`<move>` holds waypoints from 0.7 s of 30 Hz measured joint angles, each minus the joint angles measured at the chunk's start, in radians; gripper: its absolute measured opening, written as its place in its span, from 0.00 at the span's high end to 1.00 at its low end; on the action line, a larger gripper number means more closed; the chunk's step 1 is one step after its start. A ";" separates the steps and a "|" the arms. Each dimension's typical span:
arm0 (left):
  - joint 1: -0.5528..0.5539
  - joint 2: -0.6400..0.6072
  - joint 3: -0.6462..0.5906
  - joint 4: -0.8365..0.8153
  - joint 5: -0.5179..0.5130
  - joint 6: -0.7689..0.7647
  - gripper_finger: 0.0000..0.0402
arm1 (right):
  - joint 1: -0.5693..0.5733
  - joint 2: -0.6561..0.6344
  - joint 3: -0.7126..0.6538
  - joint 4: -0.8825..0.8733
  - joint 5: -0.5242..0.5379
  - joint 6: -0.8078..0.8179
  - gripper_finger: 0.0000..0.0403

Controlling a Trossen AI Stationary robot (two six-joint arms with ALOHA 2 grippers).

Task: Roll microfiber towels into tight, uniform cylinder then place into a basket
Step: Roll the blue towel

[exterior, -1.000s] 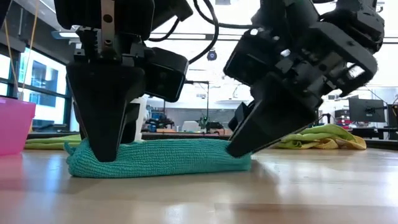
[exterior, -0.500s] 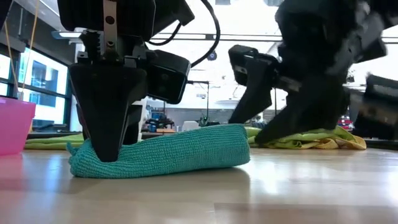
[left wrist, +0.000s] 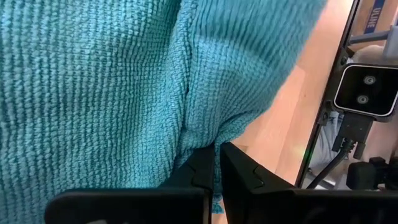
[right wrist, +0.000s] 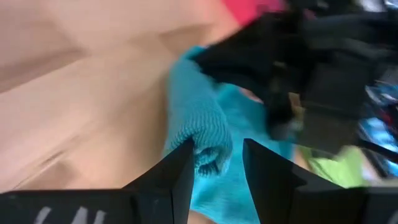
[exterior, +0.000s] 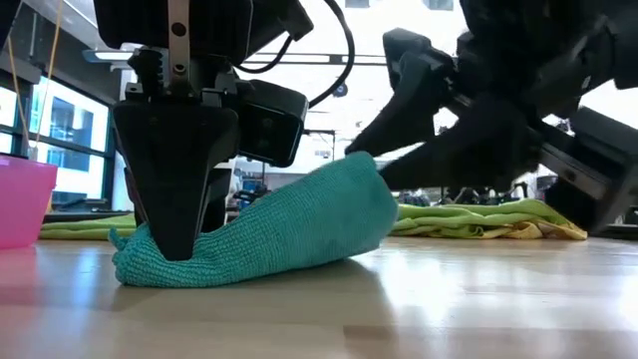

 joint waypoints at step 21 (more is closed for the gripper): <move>0.000 0.000 0.000 0.000 -0.004 -0.012 0.99 | 0.031 -0.038 0.002 -0.165 0.176 0.268 0.48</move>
